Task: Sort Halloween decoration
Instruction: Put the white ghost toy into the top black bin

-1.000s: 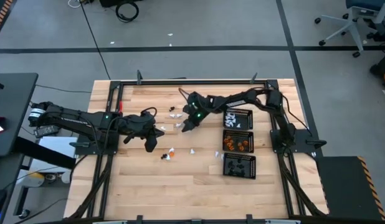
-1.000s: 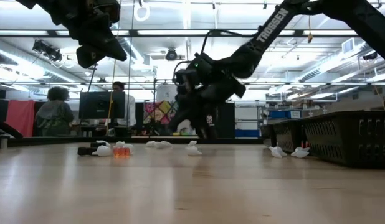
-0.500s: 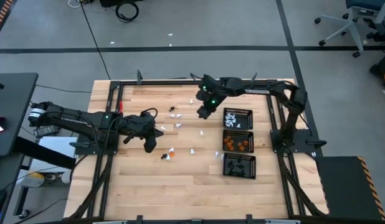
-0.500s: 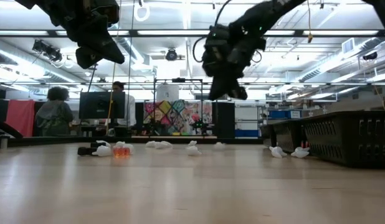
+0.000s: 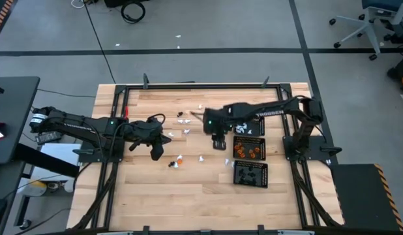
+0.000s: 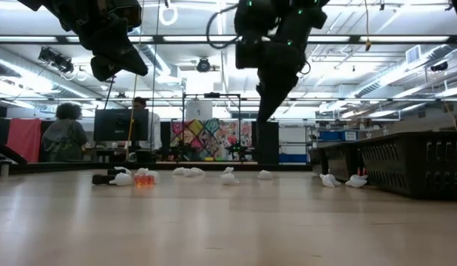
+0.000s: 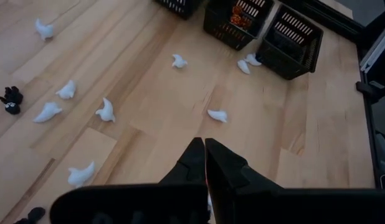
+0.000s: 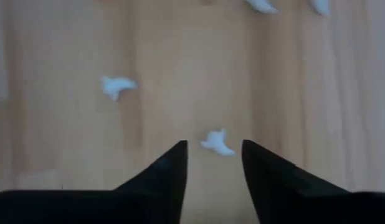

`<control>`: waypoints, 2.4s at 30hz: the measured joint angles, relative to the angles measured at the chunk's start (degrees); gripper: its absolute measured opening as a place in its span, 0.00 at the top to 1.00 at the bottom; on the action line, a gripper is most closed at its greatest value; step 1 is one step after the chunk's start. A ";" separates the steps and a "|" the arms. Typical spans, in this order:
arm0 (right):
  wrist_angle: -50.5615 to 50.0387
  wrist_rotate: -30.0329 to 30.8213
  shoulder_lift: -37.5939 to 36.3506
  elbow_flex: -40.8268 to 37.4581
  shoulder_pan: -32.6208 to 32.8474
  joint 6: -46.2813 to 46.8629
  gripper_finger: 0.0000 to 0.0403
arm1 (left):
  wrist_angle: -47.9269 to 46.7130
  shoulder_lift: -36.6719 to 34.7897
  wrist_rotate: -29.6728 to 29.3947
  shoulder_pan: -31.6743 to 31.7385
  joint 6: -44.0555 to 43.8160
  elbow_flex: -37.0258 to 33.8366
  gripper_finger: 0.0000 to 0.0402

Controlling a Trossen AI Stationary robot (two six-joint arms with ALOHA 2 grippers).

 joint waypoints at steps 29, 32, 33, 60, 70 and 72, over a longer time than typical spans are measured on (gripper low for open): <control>5.90 4.30 11.43 -2.73 1.48 -12.25 0.54 | 0.00 0.02 0.02 -0.01 -0.03 -0.02 1.00; 5.96 4.20 11.45 -3.65 1.06 -12.24 0.55 | -0.16 0.01 0.02 -0.01 -0.04 -0.02 1.00; 6.54 3.95 11.37 -4.15 0.96 -12.23 0.56 | -0.24 0.02 0.02 -0.01 -0.02 -0.02 1.00; 10.30 1.26 10.56 -6.45 0.85 -12.23 0.87 | -0.45 2.37 1.31 -2.71 1.14 -0.02 1.00; 16.31 -3.53 10.58 -6.49 1.07 -8.68 0.87 | 31.38 9.74 -2.02 -9.71 5.77 -15.92 1.00; 16.77 -4.18 10.56 -6.47 1.62 -8.37 0.87 | 39.15 10.98 -3.57 -9.51 4.29 -19.70 1.00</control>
